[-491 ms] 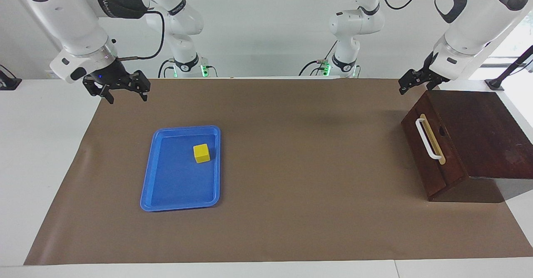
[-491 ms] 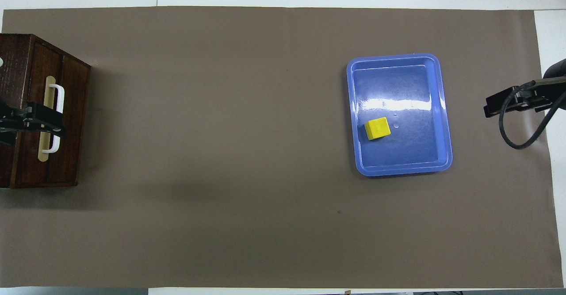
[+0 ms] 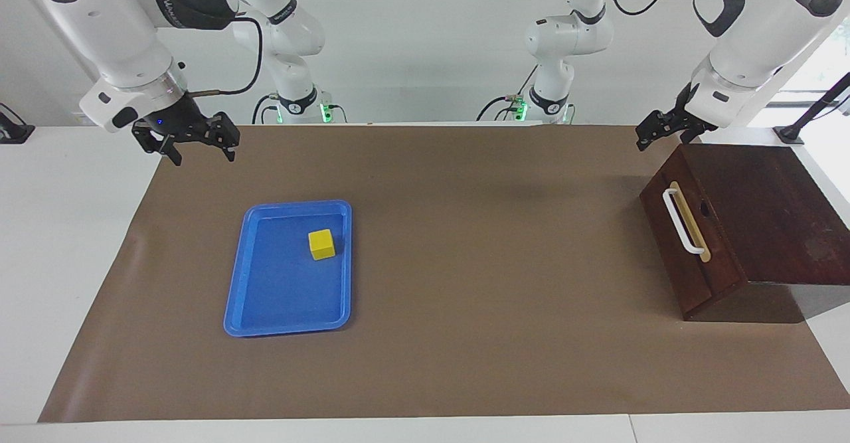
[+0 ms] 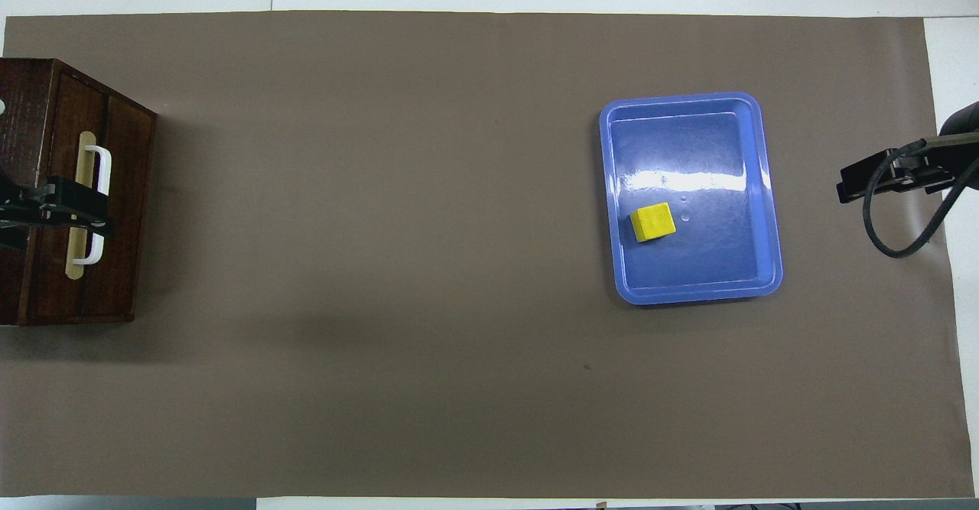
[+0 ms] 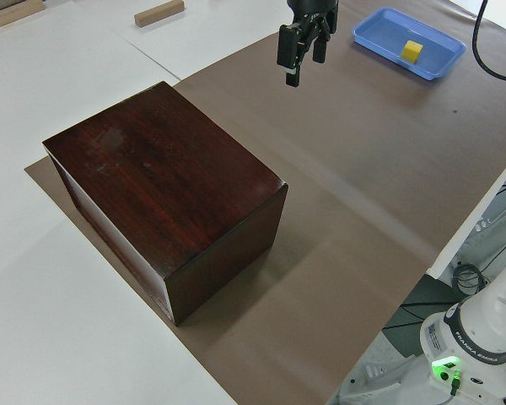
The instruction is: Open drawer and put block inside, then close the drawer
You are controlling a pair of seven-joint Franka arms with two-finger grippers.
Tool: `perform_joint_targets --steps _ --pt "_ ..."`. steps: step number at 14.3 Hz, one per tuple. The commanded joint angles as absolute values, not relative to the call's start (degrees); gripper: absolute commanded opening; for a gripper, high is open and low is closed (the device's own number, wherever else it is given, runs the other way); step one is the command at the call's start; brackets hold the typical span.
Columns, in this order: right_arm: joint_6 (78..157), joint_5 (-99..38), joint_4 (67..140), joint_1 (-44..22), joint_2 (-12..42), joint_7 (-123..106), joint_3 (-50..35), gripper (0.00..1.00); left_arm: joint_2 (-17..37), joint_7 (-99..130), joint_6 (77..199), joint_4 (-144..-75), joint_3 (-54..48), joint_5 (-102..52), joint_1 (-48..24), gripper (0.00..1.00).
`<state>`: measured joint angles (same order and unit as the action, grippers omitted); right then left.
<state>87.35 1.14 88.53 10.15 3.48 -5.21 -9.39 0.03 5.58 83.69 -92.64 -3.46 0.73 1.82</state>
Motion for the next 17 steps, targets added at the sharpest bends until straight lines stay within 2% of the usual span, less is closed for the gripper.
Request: perform_joint_targets --steps 1,4,6,9,11,14,17 --pt "88.5 0.1 88.9 11.4 3.1 -4.6 -10.4 1.00 -1.2 4.0 89.9 -95.8 -3.1 1.3 1.3 1.00" --pt "88.2 0.2 89.5 11.3 2.7 -4.4 -10.4 1.00 -2.8 3.5 103.1 -105.0 -3.4 7.0 0.8 1.00" --pt "88.0 0.0 90.3 11.4 2.6 -3.9 -10.4 1.00 -2.3 0.8 109.4 -108.4 -3.4 9.0 1.1 1.00" --pt "88.9 -1.7 94.1 11.5 1.2 7.4 -10.4 1.00 0.9 0.1 112.9 -109.3 -3.4 13.1 0.9 1.00" --pt "92.2 -4.5 98.1 11.5 1.1 13.3 -10.4 1.00 3.4 0.1 114.9 -109.5 -3.4 16.9 -0.1 1.00" --pt "96.8 -7.7 103.4 11.5 2.7 23.7 -10.4 1.00 7.0 0.1 120.0 -110.3 -3.3 19.7 -0.7 1.00" --pt "100.4 -13.7 106.2 11.4 6.4 36.5 -10.3 1.00 7.5 0.0 124.0 -112.1 -3.3 21.8 0.0 1.00"
